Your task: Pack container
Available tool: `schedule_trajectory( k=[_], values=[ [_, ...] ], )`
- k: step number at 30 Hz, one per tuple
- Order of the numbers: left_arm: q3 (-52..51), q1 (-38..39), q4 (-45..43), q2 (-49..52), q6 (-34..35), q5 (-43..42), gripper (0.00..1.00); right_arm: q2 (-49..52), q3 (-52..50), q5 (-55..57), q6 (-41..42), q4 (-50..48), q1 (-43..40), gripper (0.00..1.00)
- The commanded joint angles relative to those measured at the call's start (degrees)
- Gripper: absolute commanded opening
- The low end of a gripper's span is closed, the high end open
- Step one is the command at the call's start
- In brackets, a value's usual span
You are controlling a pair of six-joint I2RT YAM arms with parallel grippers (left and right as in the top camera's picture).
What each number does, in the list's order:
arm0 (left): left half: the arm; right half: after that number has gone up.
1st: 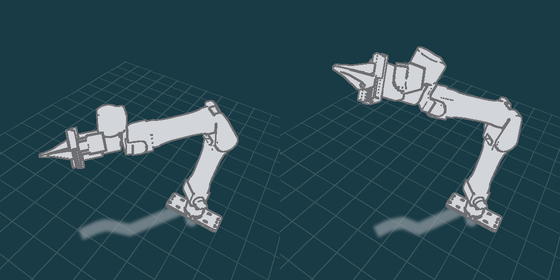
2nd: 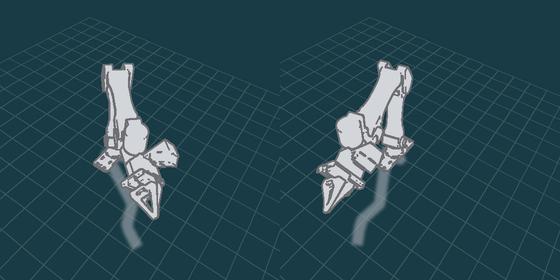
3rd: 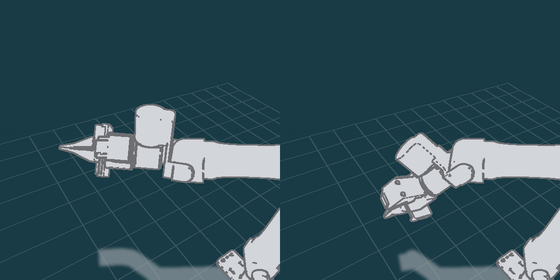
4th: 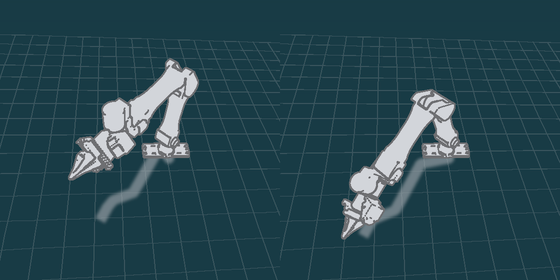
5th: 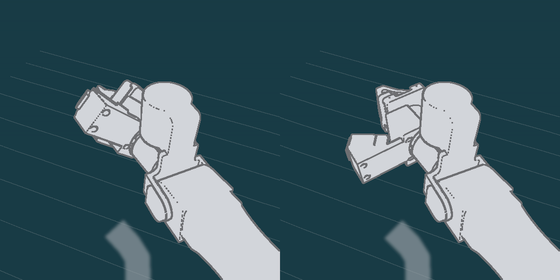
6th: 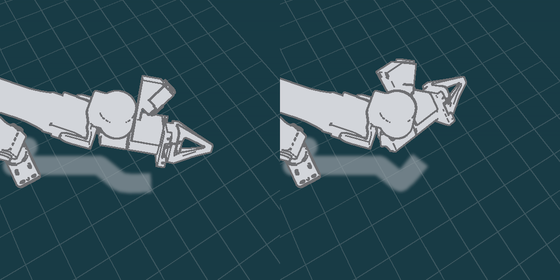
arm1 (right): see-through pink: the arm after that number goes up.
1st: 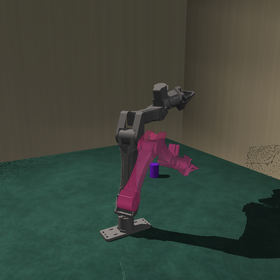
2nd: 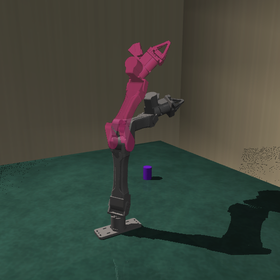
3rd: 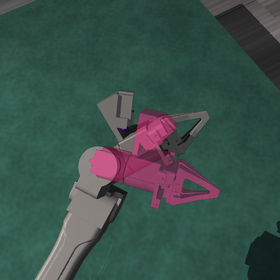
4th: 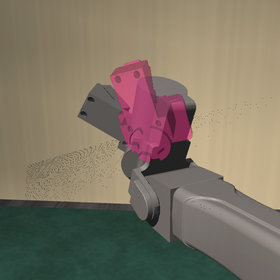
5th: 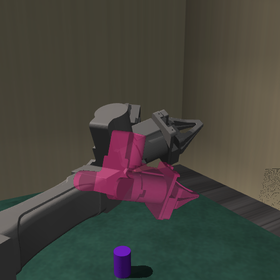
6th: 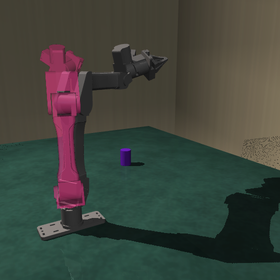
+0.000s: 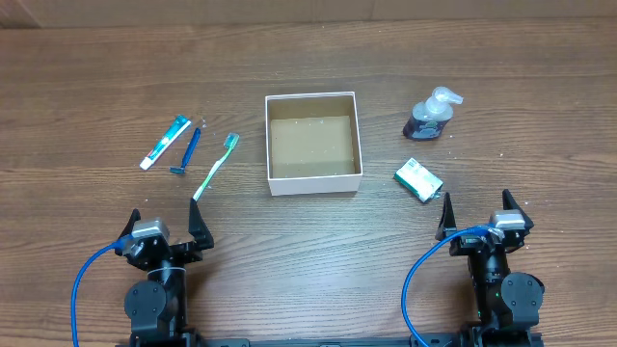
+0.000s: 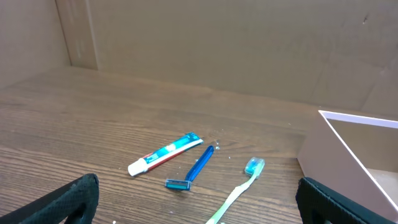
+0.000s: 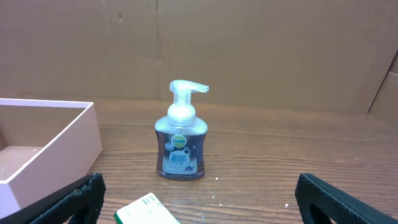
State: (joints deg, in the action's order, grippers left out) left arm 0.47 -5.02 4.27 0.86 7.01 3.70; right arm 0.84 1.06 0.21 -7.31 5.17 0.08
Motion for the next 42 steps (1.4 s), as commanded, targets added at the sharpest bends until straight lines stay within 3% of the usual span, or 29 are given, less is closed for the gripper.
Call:
schedule_trajectory(
  k=[1, 7, 12, 17, 19, 22, 26, 29, 33, 42],
  values=[
    [-0.20, -0.48, -0.20, -0.55, -1.01, -0.17, 1.00, -0.68, -0.61, -0.33, -0.02, -0.35, -0.13, 1.00],
    [-0.20, -0.48, -0.20, -0.55, -1.01, -0.17, 1.00, -0.68, -0.61, -1.16, 0.02, -0.76, -0.13, 1.00],
    [-0.20, -0.48, -0.20, -0.55, -1.01, -0.17, 1.00, 0.22, 0.04, -12.52, 5.29, -0.39, -0.07, 1.00],
    [-0.20, -0.48, -0.20, -0.55, -1.01, -0.17, 1.00, 5.70, 9.68, -12.59, 7.56, 3.10, -0.09, 1.00],
    [-0.20, -0.48, -0.20, -0.55, -1.01, -0.17, 1.00, 13.18, 18.08, -12.55, 7.08, 5.73, -0.09, 1.00],
    [-0.20, -0.48, -0.20, -0.55, -1.03, -0.17, 1.00, 32.46, 35.95, -12.57, 6.88, 16.00, -0.09, 1.00],
    [-0.20, -0.48, -0.20, -0.55, -1.01, -0.17, 1.00, 57.70, 59.34, -13.81, 6.88, 34.49, -0.09, 1.00],
    [-0.20, -0.48, -0.20, -0.55, -1.01, -0.17, 1.00, 70.58, 69.29, -13.90, 7.15, 39.23, -0.09, 1.00],
    [-0.20, -0.48, -0.20, -0.55, -1.03, -0.17, 1.00, 80.15, 72.08, -13.84, 6.01, 36.26, -0.50, 1.00],
    [-0.20, -0.48, -0.20, -0.55, -1.03, -0.17, 1.00, 87.47, 72.08, -7.43, 2.54, 22.93, -0.57, 1.00]
  ],
)
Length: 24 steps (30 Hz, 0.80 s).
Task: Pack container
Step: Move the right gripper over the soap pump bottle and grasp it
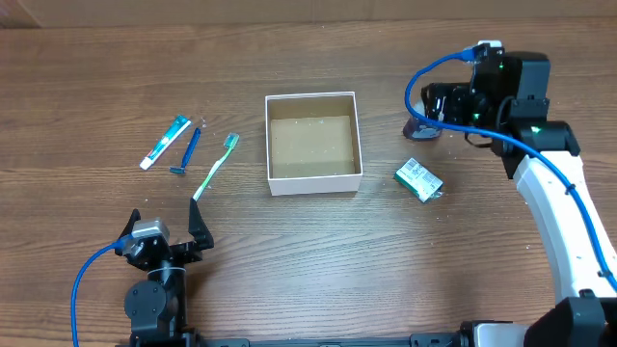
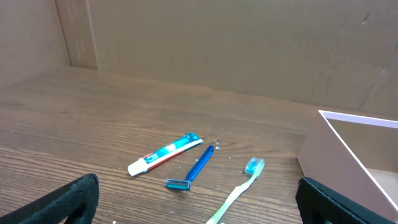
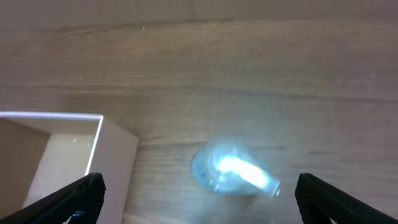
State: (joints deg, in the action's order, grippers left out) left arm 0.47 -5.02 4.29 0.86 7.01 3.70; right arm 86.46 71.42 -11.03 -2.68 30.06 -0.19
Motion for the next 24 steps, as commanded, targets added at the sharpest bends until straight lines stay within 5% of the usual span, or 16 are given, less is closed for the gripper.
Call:
schedule_trajectory(
  k=[1, 11, 24],
  values=[
    [-0.20, -0.48, -0.22, -0.55, -1.01, -0.17, 1.00, 2.86, 1.73, 4.37, -2.08, -2.62, -0.31, 1.00],
    [-0.20, -0.48, -0.22, -0.55, -1.01, -0.17, 1.00, 13.60, 1.73, 4.57, -2.03, -7.52, -0.31, 0.95],
    [-0.20, -0.48, -0.22, -0.55, -1.01, -0.17, 1.00, 14.84, 1.73, 4.98, -2.05, -10.91, -0.31, 0.34]
  ],
)
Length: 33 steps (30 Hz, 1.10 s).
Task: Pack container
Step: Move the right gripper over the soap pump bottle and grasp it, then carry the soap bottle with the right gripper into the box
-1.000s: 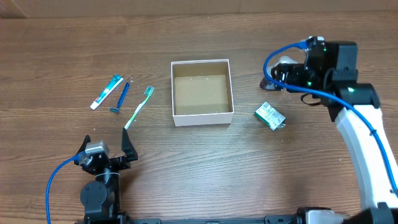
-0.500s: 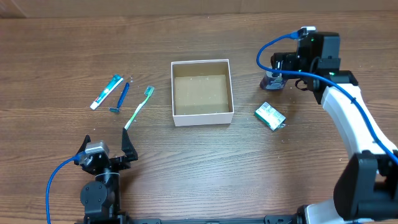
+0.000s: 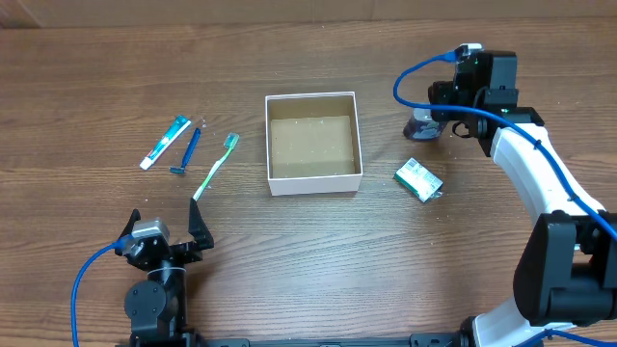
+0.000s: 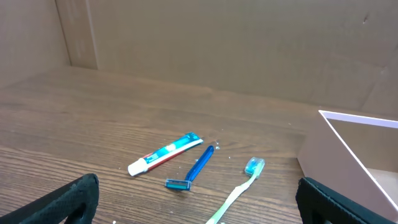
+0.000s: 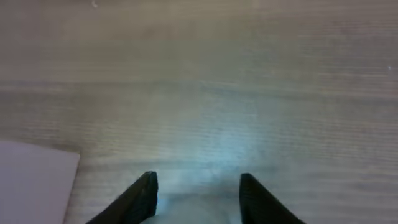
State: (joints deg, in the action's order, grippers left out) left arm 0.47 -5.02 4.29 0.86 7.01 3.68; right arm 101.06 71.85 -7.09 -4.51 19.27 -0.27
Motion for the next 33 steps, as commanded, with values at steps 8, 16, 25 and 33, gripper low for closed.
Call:
schedule_trajectory(
  k=[8, 16, 25, 33],
  values=[
    [-0.20, -0.48, -0.22, -0.55, -1.01, -0.15, 1.00, -3.08, 2.05, 1.03, 0.00, 0.59, -0.15, 0.22],
    [-0.20, -0.48, -0.22, -0.55, -1.01, -0.15, 1.00, -10.38, 6.03, -5.38, 0.00, 1.99, -0.09, 0.18],
    [-0.20, -0.48, -0.22, -0.55, -1.01, -0.15, 1.00, -17.62, 7.80, -11.02, 0.20, 0.92, 10.84, 0.18],
    [-0.20, -0.48, -0.22, -0.55, -1.01, -0.15, 1.00, -14.14, 7.78, 1.53, 3.37, -6.12, 28.33, 0.18]
  ],
)
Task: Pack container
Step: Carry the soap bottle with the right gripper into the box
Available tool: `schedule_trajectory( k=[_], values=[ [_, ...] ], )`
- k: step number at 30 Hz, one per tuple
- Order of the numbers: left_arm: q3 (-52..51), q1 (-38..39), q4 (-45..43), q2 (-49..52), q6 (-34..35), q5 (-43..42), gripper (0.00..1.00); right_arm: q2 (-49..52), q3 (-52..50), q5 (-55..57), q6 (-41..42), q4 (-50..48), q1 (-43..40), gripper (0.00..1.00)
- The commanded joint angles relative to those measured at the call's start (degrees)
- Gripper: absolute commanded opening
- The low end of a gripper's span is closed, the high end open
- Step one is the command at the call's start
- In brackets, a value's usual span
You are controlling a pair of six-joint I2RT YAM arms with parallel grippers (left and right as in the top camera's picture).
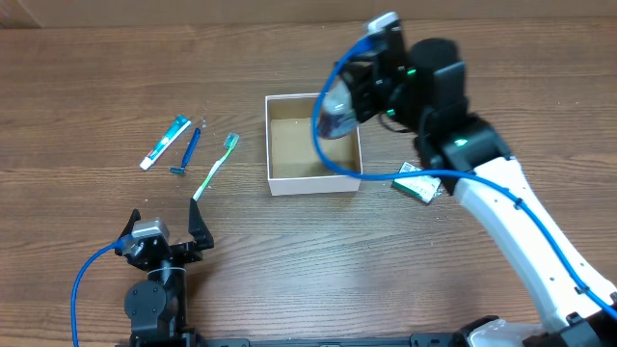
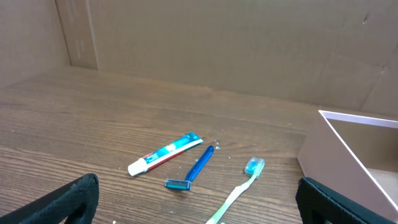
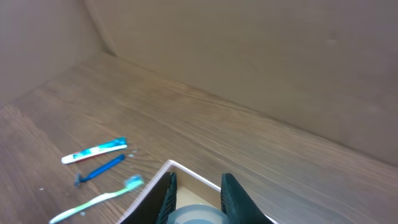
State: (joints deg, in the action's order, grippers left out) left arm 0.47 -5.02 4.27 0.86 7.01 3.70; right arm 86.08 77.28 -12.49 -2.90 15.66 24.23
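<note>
My right gripper [image 1: 352,96] is shut on the clear soap pump bottle [image 1: 335,118] and holds it over the right part of the white open box [image 1: 313,183]. In the right wrist view the fingers [image 3: 233,194] flank the bottle's top [image 3: 196,216] above the box rim [image 3: 186,171]. Left of the box lie a toothpaste tube [image 1: 166,141], a blue razor [image 1: 188,151] and a green toothbrush [image 1: 215,166]. My left gripper [image 1: 164,233] rests open at the front left, empty, with all three items ahead of it. A green soap packet [image 1: 421,185] lies right of the box, partly under the arm.
Cardboard walls close off the back and sides of the wooden table. The right arm's blue cable [image 1: 333,145] hangs across the box. In the left wrist view the box wall [image 2: 348,149] stands to the right of the toothbrush [image 2: 239,186].
The right gripper was at the soap bottle at the back right. It now holds the bottle off the table over the box. The left arm has not moved.
Both grippers first rested open at the front edge. Then the right arm was out over the soap bottle, fingers wide. Then its fingers stood closer together around the bottle. Now the bottle is gone from its spot and hangs over the box.
</note>
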Motion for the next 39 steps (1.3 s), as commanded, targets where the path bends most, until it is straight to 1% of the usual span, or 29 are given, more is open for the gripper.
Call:
schedule_trajectory(
  k=[1, 4, 8, 9, 11, 15, 18, 22, 24, 31, 39],
  values=[
    [-0.20, -0.48, -0.20, -0.55, -1.03, -0.17, 1.00, 1.46, 2.36, 8.87, 2.16, -3.06, 4.96, 0.18],
    [-0.20, -0.48, -0.20, -0.55, -1.01, -0.17, 1.00, 5.29, 2.34, 17.07, 3.19, -5.66, 9.03, 0.18],
    [-0.20, -0.48, -0.20, -0.55, -1.01, -0.17, 1.00, 10.05, 2.32, 23.80, 3.43, -10.95, 11.47, 0.18],
    [-0.20, -0.48, -0.20, -0.55, -1.01, -0.17, 1.00, 11.52, 2.32, 25.27, 4.63, -13.09, 11.78, 0.18],
    [-0.20, -0.48, -0.20, -0.55, -1.01, -0.17, 1.00, 14.08, 2.32, 25.35, 5.60, -16.57, 11.82, 0.18],
    [-0.20, -0.48, -0.20, -0.55, -1.01, -0.17, 1.00, 16.79, 2.32, 25.35, 6.21, -19.56, 11.82, 0.17],
    [-0.20, -0.48, -0.20, -0.55, -1.01, -0.17, 1.00, 17.84, 2.29, 25.77, 7.89, -20.90, 11.82, 0.13],
    [-0.20, -0.48, -0.20, -0.55, -1.01, -0.17, 1.00, 19.67, 2.29, 25.97, 9.14, -23.67, 11.82, 0.11],
    [-0.20, -0.48, -0.20, -0.55, -1.03, -0.17, 1.00, 21.33, 2.29, 25.99, 10.47, -24.04, 12.04, 0.11],
    [-0.20, -0.48, -0.20, -0.55, -1.03, -0.17, 1.00, 25.24, 2.29, 26.64, 10.56, -24.90, 13.22, 0.12],
    [-0.20, -0.48, -0.20, -0.55, -1.01, -0.17, 1.00, 28.92, 2.29, 26.64, 10.91, -28.46, 13.22, 0.12]
  ],
)
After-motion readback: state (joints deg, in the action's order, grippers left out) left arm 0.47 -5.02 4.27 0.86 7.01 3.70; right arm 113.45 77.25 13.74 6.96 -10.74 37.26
